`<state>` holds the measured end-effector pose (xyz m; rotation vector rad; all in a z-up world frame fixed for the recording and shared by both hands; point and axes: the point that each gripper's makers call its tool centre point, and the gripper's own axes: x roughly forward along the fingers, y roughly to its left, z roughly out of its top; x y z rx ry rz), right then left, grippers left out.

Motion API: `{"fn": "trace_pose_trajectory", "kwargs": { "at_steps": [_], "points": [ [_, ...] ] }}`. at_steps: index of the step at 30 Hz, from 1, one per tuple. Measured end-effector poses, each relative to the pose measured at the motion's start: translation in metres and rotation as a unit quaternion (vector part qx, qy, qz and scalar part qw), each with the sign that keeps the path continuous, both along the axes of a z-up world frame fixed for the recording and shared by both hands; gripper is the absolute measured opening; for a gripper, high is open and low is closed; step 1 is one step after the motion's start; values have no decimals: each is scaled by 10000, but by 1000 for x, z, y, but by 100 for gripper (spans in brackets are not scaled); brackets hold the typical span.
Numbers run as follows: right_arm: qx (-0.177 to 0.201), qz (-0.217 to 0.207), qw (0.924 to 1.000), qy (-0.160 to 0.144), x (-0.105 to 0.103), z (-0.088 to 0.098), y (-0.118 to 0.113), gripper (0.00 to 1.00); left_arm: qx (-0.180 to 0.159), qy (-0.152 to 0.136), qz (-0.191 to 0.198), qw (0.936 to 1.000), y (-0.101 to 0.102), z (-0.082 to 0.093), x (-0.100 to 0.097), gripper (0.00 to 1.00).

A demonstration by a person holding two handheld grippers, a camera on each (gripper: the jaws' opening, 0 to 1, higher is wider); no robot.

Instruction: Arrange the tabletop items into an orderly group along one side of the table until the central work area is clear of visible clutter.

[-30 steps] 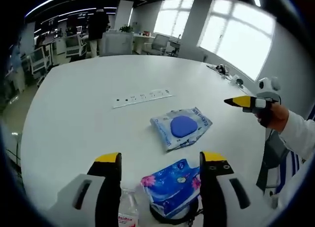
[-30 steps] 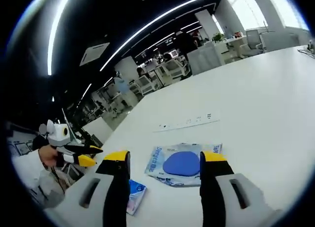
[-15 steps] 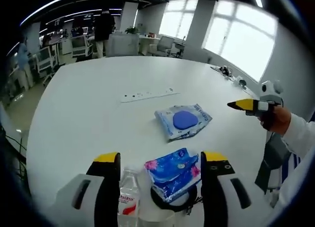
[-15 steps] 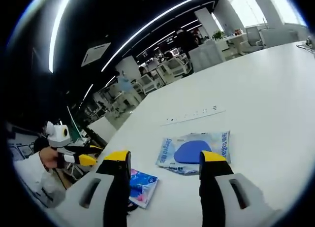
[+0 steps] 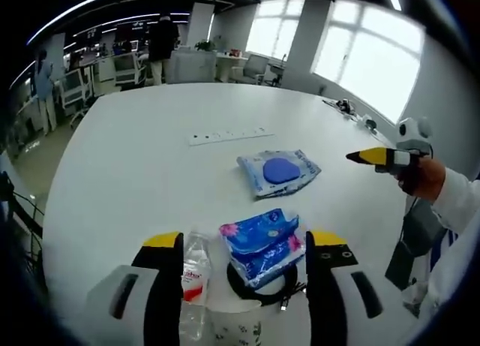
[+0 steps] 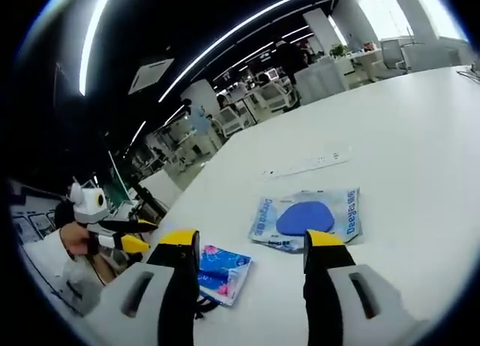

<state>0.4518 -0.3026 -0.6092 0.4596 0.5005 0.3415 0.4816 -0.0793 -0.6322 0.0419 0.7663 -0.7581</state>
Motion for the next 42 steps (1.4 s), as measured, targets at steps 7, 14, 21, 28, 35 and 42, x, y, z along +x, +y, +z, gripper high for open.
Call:
{"fn": "trace_pose_trajectory", "kwargs": {
  "at_steps": [7,14,21,28,35,42],
  "points": [
    [-92,193,9997,140,-9,-12,16,54,111,14,13,9999,6,-8,-9,66],
    [-157,362,9989,255,-16,-20,33,53,156,59,29,9999,11,-16,-13,65],
    [-234,539,9977,342,-16,-31,42,53,271,64,-27,9996,13,-24,-17,63],
    [-281,656,9966,410,-17,-39,50,52,305,88,-67,9995,13,-31,-18,58],
    [-332,766,9953,499,-17,-49,60,51,335,120,-88,9993,14,-35,-18,54],
    [-395,861,9938,576,-17,-57,67,49,362,147,-117,9992,10,-40,-18,50]
  ]
}}
